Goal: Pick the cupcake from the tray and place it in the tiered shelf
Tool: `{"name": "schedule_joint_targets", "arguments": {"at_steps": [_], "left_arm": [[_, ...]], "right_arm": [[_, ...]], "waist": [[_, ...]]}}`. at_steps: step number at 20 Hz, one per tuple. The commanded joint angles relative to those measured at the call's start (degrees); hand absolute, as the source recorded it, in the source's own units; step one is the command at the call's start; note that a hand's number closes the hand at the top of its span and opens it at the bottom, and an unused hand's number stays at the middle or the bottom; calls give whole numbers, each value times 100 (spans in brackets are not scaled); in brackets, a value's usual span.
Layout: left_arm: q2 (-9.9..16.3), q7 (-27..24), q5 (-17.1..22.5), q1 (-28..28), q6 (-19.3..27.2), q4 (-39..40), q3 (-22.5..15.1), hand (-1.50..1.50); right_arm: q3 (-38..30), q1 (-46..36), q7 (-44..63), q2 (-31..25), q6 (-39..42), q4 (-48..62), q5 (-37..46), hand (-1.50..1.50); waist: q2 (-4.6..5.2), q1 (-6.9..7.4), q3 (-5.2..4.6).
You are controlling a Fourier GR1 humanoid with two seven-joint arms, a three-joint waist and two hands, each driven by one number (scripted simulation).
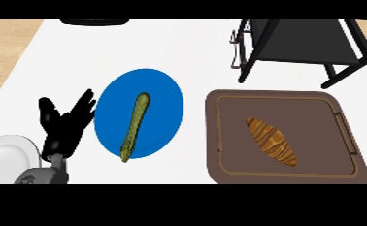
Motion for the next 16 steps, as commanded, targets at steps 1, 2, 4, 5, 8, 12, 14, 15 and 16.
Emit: {"name": "schedule_joint_targets", "arguments": {"at_steps": [1,2,4,5,8,12,14,15,16], "left_arm": [[-144,-185,-202,-17,148,314,13,0],[142,248,28,132,-71,-110,123,0],[-20,364,-34,128,99,-419,26,0],[-26,88,9,161,-61,7,109,0],[3,-138,31,205,-260,170,133,0],[-226,-81,-278,-96,118,326,28,0],[-225,115,-253,124,79,-115,-71,0],[-78,280,-46,-85,-68,34,151,0],[-270,117,-217,-42,81,94,16,0]], "right_arm": [[-13,-128,-347,-19,-245,587,94,150],[7,83,-748,-67,-577,811,253,150],[82,-283,-681,23,-760,1115,392,150],[32,-515,-690,-106,-548,1279,327,150],[-19,-186,-1471,-127,-1110,1764,446,150],[39,-447,-1470,224,-1269,1925,424,150],[-62,-799,-1800,-125,-1164,2538,466,150],[-20,-852,-1636,13,-1113,2416,445,150],[7,-725,-1662,28,-1207,2240,466,150]], "waist": [[0,-48,-14],[7,-2,-10],[1,11,-11],[5,-4,-14],[25,14,-13],[7,-32,-13],[26,49,-11],[13,5,-13],[1,-34,-13]]}}
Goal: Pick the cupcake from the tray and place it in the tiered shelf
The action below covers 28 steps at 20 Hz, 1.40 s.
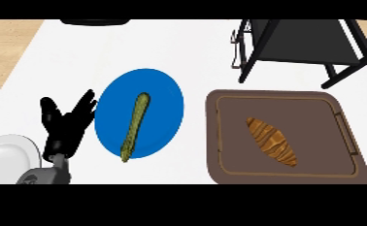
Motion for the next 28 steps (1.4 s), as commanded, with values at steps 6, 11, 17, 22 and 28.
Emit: {"name": "schedule_joint_targets", "arguments": {"at_steps": [6,11,17,22,28], "left_arm": [[-83,-244,-135,303,-96,68,-34,0],[133,-8,72,-133,-144,288,308,0],[24,-196,-10,87,-197,282,206,0],[-22,-69,-107,98,-151,88,86,0],[-43,-152,7,197,-216,110,215,0]], "right_arm": [[220,-199,-400,-137,-68,736,366,150],[-831,-197,145,-22,-591,509,-570,-150],[-1425,-449,47,-97,-723,785,-1152,-150],[-1992,-600,226,-117,-1018,898,-1696,-150],[-2169,-614,301,-844,-1527,847,-1686,-150]], "waist": [[15,10,-19],[-12,-91,-15],[12,-20,-16],[14,3,-14],[20,-6,-19]]}}
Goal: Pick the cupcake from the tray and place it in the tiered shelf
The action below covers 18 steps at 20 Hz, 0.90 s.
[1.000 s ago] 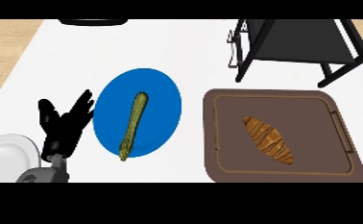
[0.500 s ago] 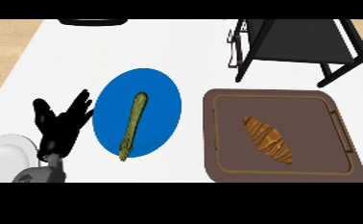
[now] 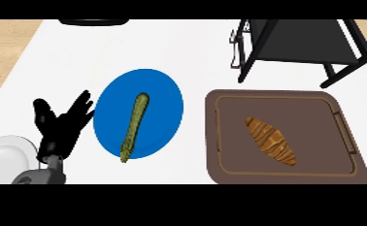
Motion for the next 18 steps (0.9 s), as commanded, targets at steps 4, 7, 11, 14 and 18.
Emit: {"name": "schedule_joint_targets", "arguments": {"at_steps": [4,7,11,14,18], "left_arm": [[-88,14,-139,-204,104,325,-19,0],[-162,-2,-84,-14,84,101,-43,0],[-108,195,-145,-389,140,240,1,0],[-135,-27,-148,-129,29,304,-6,0],[-184,-2,-157,-156,108,258,32,0]], "right_arm": [[-199,-114,212,-821,-757,235,123,-150],[-501,-5,401,-1286,-666,233,-130,-150],[-926,507,13,-1649,-305,486,-581,-150],[-1086,883,-275,-2084,352,618,-829,-150],[-1213,1103,-316,-2587,1006,769,-1068,-150]], "waist": [[51,19,-10],[14,-25,-8],[33,-44,-2],[26,-38,-1],[13,-54,-3]]}}
